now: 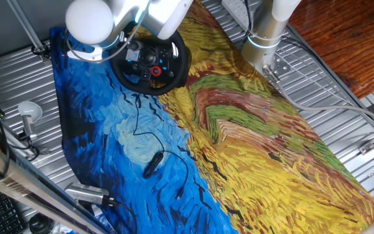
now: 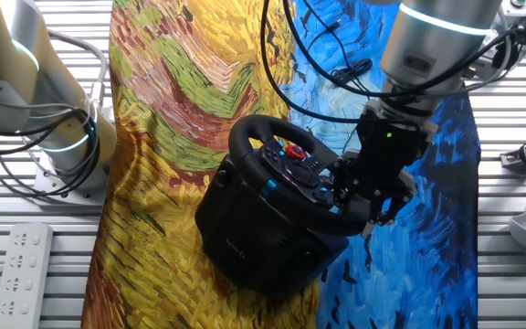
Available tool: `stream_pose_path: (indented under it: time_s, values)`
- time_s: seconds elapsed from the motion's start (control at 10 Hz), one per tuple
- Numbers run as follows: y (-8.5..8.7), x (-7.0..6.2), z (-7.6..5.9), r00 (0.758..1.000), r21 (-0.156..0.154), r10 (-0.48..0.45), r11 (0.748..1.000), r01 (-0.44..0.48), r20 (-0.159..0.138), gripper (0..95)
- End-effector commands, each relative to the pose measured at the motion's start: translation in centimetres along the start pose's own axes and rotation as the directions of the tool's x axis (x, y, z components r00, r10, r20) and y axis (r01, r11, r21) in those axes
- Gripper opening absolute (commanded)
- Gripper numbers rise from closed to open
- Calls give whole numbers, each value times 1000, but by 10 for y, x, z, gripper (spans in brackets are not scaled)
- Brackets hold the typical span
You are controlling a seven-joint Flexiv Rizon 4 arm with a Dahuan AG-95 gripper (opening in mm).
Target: Rotate the steering wheel 90 degrees clockwise
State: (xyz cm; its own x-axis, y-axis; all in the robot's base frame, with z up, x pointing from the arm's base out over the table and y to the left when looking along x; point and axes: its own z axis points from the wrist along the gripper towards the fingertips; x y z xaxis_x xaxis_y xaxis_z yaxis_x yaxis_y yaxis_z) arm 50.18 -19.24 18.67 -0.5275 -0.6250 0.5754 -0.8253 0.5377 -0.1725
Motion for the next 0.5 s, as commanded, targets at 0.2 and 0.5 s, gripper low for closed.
stream_pose_path:
  time_s: [0.2, 0.5]
  values:
    - [0, 1, 0, 1000, 0, 2, 1000, -2, 0, 0]
    - [0, 1, 0, 1000, -1, 7, 1000, -7, 3, 0]
